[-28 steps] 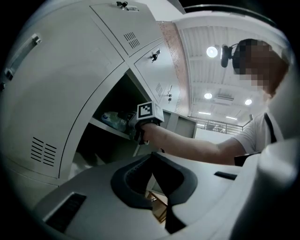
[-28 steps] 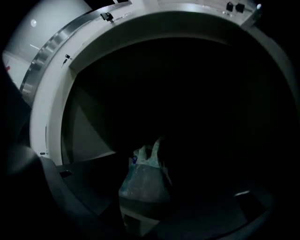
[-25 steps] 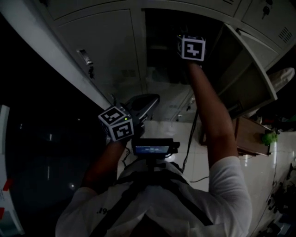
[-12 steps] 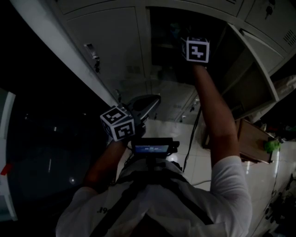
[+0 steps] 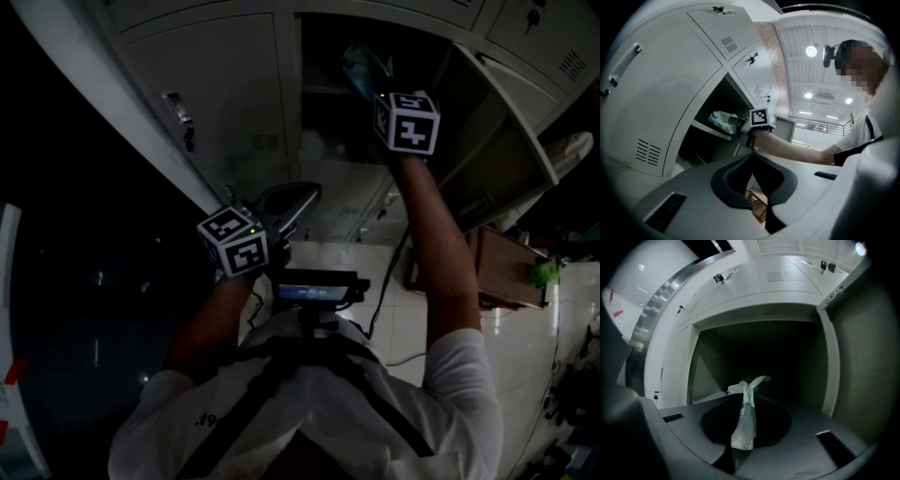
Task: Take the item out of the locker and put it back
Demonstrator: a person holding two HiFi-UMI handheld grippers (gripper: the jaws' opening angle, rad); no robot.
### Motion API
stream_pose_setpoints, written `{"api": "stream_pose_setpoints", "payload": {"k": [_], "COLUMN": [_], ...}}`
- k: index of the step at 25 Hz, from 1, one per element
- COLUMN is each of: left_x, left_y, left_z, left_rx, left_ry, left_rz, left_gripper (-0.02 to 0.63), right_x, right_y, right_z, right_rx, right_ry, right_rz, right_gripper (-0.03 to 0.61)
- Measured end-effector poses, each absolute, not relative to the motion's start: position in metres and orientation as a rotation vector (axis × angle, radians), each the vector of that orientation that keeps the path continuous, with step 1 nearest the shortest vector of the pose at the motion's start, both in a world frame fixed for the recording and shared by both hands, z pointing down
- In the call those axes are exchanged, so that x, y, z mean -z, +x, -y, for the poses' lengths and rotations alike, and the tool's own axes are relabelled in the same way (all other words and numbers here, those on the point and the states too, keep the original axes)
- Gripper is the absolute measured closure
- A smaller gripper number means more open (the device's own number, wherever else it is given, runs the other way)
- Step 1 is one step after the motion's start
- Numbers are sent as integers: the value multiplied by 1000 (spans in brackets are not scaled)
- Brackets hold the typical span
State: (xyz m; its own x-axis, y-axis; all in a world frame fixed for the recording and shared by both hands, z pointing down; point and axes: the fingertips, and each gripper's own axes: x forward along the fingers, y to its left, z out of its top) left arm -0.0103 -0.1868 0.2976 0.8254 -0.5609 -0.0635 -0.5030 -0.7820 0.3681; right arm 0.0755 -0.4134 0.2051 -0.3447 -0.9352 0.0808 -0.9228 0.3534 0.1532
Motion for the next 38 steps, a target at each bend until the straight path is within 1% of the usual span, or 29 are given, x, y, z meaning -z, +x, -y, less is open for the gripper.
{"api": "stream_pose_setpoints", "payload": {"k": [18, 38], "left_x": [-291, -286], "left_y": [-12, -9], "left_z": [183, 177], "left_rx": [268, 268], "left_ry": [2693, 2689], "left_rz": [691, 665], "left_gripper": [611, 611], "right_x": [-193, -221], "right_y": [78, 101], "right_z": [325, 249], "right_rx": [202, 109], "right_ry": [1693, 1674], "right_rz": [2537, 2591], "right_gripper": [532, 534]}}
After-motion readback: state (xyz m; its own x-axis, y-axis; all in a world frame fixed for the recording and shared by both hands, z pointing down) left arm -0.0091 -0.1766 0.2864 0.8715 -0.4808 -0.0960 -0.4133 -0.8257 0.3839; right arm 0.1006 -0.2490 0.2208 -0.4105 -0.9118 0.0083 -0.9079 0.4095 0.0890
